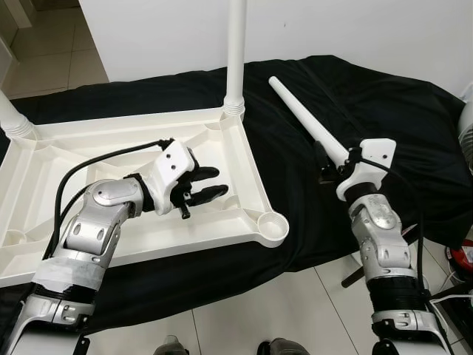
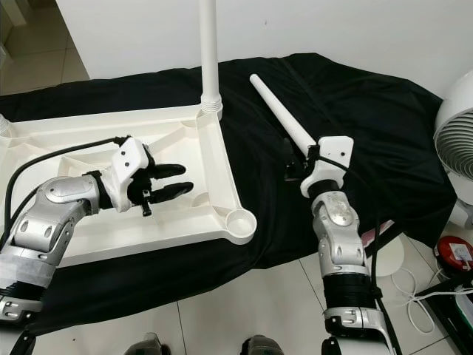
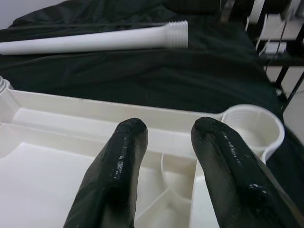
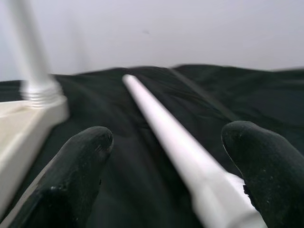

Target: Building children table

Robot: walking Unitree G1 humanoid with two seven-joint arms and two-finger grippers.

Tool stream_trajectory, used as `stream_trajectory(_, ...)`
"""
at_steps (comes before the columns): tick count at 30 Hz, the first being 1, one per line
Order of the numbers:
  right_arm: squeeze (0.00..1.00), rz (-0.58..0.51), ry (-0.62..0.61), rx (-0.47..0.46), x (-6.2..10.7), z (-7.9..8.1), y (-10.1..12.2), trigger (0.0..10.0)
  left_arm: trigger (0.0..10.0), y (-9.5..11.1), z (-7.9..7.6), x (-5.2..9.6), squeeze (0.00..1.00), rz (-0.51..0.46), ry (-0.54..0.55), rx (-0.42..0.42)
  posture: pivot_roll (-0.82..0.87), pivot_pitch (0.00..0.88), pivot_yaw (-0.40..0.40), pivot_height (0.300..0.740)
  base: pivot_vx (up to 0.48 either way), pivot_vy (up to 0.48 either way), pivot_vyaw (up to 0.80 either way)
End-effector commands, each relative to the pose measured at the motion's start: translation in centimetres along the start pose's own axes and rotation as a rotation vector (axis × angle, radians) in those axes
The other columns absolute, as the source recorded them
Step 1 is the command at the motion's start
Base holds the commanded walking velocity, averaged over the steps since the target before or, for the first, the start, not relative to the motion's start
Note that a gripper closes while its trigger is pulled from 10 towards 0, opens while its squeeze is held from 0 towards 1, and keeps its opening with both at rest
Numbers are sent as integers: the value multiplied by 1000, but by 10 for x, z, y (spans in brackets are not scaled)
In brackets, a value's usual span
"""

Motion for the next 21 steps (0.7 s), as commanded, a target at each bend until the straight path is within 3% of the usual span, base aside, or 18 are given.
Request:
stream_trajectory(1, 1000, 24, -108, 18, 0, -23, -3, 10000, 10000, 12, 5, -1, 0, -45, 66, 11, 20, 24, 15, 740, 0, 0, 0)
stream_trajectory(8, 980, 93, -234, 32, 4, -55, -16, 10000, 10000, 16, -6, -7, 0, -71, 54, 30, 6, 23, 20, 740, 0, 0, 0)
stream_trajectory(10, 980, 93, -234, 32, 4, -55, -16, 10000, 10000, 16, -6, -7, 0, -71, 54, 30, 6, 23, 20, 740, 0, 0, 0)
stream_trajectory(11, 690, 104, -246, 34, 5, -59, -19, 10000, 10000, 16, -8, -7, 0, -72, 49, 35, 3, 22, 22, 740, 0, 0, 0)
stream_trajectory(12, 0, 119, -245, 31, 4, -61, -23, 10000, 10000, 16, -10, -7, 0, -71, 46, 42, 3, 22, 22, 740, 0, 0, 0)
stream_trajectory(21, 0, 165, -174, 8, -5, -65, -33, 10000, 10000, 17, -17, -9, 0, -73, 36, 65, 6, 17, 24, 740, 0, 0, 0)
Point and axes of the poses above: a point about 5 cm out from each wrist's last joint towards the gripper, its own x axis pointing back from the gripper into the wrist, its own y axis along the axis of the wrist's last joint, z = x × y, the point moved 4 cm from there along -x, pointing out of the wrist towards the gripper, and after that the axes turned 1 degree about x, right-handed, at the moved point
